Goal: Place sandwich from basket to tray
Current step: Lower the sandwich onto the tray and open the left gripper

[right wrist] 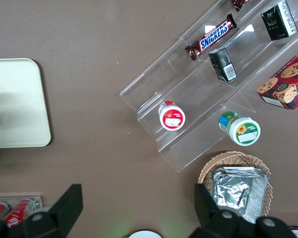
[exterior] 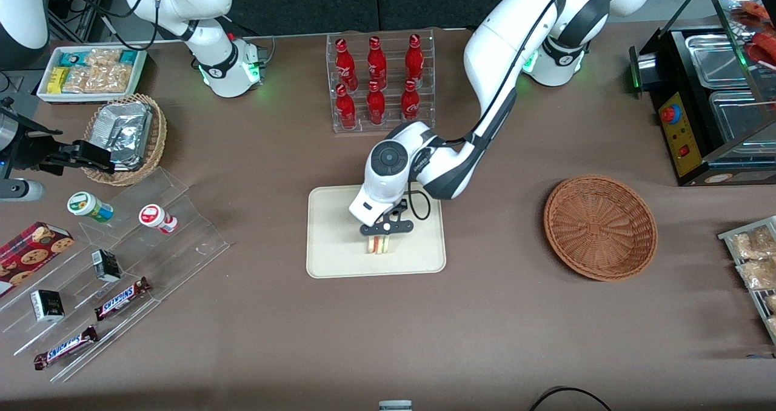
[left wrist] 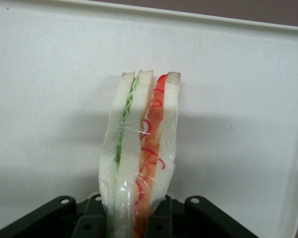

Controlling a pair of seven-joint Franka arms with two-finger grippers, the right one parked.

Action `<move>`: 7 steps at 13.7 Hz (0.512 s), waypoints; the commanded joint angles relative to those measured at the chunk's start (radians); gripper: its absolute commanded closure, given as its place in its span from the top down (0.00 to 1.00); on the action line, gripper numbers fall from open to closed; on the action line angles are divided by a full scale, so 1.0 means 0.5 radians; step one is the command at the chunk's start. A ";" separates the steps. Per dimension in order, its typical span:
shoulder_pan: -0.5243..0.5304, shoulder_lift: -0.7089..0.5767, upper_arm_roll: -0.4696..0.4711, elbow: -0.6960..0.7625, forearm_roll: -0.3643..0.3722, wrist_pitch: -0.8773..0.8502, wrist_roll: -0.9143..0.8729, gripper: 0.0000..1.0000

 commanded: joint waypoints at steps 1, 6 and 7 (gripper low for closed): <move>-0.028 0.050 0.026 0.079 0.031 0.000 -0.042 0.13; -0.028 0.038 0.023 0.061 0.077 -0.003 -0.051 0.99; -0.028 0.026 0.023 0.064 0.077 -0.006 -0.094 1.00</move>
